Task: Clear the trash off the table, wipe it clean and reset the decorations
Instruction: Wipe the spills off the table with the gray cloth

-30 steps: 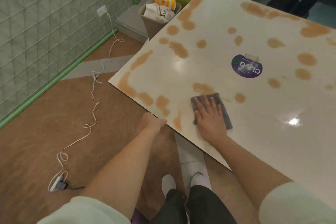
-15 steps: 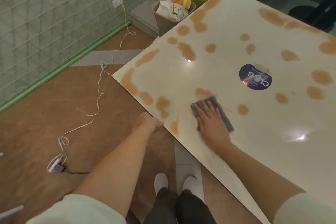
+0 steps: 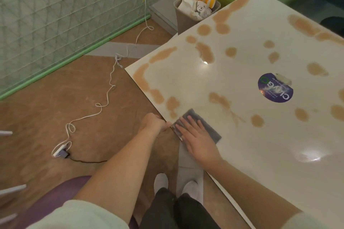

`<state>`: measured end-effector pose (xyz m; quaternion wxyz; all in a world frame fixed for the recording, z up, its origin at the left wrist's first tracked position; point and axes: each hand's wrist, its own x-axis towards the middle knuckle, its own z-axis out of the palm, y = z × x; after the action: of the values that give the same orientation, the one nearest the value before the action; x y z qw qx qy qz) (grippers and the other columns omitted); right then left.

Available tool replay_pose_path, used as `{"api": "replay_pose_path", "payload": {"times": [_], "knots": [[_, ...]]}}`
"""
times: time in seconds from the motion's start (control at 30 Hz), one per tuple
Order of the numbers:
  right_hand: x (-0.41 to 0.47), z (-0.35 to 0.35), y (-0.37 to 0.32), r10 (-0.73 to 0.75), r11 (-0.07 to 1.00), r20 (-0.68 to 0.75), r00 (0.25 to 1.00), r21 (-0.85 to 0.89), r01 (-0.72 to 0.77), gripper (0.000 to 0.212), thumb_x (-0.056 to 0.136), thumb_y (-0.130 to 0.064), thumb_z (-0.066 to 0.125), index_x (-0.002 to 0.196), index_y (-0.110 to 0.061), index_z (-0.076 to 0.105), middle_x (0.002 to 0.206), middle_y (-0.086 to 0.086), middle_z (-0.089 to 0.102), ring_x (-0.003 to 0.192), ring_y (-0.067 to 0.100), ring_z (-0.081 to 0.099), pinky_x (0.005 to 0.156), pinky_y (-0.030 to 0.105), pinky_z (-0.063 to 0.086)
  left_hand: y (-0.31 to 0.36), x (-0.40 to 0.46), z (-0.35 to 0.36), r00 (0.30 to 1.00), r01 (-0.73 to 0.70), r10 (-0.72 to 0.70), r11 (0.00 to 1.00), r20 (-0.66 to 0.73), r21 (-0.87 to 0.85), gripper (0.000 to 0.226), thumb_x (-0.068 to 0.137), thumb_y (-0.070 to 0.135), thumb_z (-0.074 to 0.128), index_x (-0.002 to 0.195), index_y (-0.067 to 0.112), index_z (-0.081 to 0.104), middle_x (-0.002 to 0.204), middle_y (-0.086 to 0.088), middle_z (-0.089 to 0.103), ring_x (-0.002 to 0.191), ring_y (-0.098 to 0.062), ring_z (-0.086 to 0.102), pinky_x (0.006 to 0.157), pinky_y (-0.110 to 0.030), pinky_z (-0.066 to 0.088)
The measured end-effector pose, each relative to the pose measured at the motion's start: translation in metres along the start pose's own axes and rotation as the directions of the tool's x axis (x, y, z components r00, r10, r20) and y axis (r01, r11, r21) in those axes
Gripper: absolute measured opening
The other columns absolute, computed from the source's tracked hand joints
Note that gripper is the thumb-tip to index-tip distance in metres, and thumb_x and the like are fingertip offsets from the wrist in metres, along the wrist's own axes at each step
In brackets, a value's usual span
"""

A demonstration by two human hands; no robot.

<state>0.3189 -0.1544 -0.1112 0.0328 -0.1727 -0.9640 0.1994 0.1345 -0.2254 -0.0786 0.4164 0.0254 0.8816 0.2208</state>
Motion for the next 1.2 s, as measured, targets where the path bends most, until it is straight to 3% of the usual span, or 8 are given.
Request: {"api": "replay_pose_path", "payload": {"times": [0.07,0.2,0.3,0.4,0.57,0.7,0.93,1.2], "knots": [[0.005,-0.011,0.018,0.088,0.996,0.007,0.996,-0.014,-0.087,0.048,0.104,-0.028,0.026,0.150,-0.022,0.037,0.160,-0.002,0.027,0.150,0.016,0.006,0.123,0.039,0.006,-0.002,-0.001,0.001,1.000,0.006,-0.006,1.000,0.001,-0.027,0.030,0.074,0.029,0.082,0.073,0.018,0.054,0.092,-0.012,0.074,0.095,-0.027,0.070,0.090,-0.040,0.055],[-0.025,-0.018,0.020,0.166,0.982,0.045,0.985,-0.098,-0.161,0.050,0.105,-0.033,0.018,0.153,-0.027,0.028,0.163,-0.003,0.016,0.151,0.016,-0.001,0.122,0.040,0.002,-0.004,0.001,0.002,1.000,0.020,-0.020,0.999,0.002,-0.049,0.043,0.070,0.032,0.083,0.105,0.016,0.062,0.099,-0.010,0.074,0.099,-0.026,0.069,0.092,-0.039,0.054],[-0.035,-0.009,-0.008,0.125,0.981,0.082,0.989,-0.158,-0.111,0.047,0.107,-0.038,0.020,0.153,-0.036,0.024,0.163,-0.004,0.011,0.151,0.021,-0.001,0.121,0.044,0.004,-0.003,0.001,0.001,1.000,0.027,-0.027,0.999,-0.004,-0.019,0.033,0.071,0.034,0.083,0.078,0.021,0.054,0.093,-0.008,0.074,0.094,-0.025,0.070,0.091,-0.038,0.054],[-0.009,-0.010,-0.004,0.159,0.978,0.069,0.985,-0.146,-0.148,0.047,0.106,-0.047,0.017,0.153,-0.046,0.014,0.164,-0.008,-0.001,0.150,0.017,-0.012,0.121,0.042,-0.004,-0.001,-0.001,0.001,0.999,0.028,-0.028,1.000,-0.018,-0.004,0.036,0.072,0.033,0.082,0.071,0.022,0.048,0.091,-0.008,0.074,0.092,-0.024,0.070,0.090,-0.037,0.054],[-0.001,-0.025,0.030,0.308,0.943,-0.011,0.951,-0.131,-0.306,0.050,0.103,-0.048,0.015,0.153,-0.045,0.015,0.164,-0.006,0.002,0.150,0.015,-0.012,0.121,0.039,-0.007,-0.003,0.007,0.002,0.997,0.077,-0.076,0.996,0.025,-0.054,0.033,0.069,0.030,0.084,0.078,0.020,0.054,0.088,-0.009,0.074,0.094,-0.026,0.071,0.092,-0.039,0.054],[-0.036,-0.009,-0.007,0.239,0.955,-0.017,0.971,-0.178,-0.238,0.049,0.105,-0.044,0.022,0.154,-0.039,0.019,0.164,0.001,0.011,0.151,0.024,0.002,0.120,0.047,0.008,-0.004,0.012,0.003,0.996,0.084,-0.083,0.995,0.028,-0.060,0.034,0.067,0.033,0.085,0.077,0.019,0.056,0.088,-0.010,0.074,0.092,-0.025,0.071,0.091,-0.038,0.055],[0.029,-0.016,0.024,0.266,0.957,-0.013,0.964,-0.113,-0.266,0.049,0.103,-0.046,0.019,0.151,-0.046,0.020,0.164,-0.005,0.006,0.151,0.019,-0.004,0.120,0.037,-0.011,-0.003,0.003,0.002,0.998,0.067,-0.066,0.992,0.019,-0.104,0.035,0.072,0.028,0.084,0.080,0.023,0.051,0.088,-0.008,0.073,0.090,-0.022,0.072,0.088,-0.036,0.056],[-0.014,-0.003,-0.009,0.264,0.955,-0.020,0.964,-0.133,-0.264,0.047,0.104,-0.046,0.019,0.151,-0.045,0.023,0.164,-0.003,0.010,0.151,0.021,-0.002,0.120,0.046,0.002,-0.007,0.009,0.003,0.997,0.065,-0.061,0.991,0.036,-0.116,0.046,0.066,0.029,0.087,0.099,0.017,0.058,0.093,-0.010,0.073,0.091,-0.024,0.071,0.089,-0.040,0.056]]}}
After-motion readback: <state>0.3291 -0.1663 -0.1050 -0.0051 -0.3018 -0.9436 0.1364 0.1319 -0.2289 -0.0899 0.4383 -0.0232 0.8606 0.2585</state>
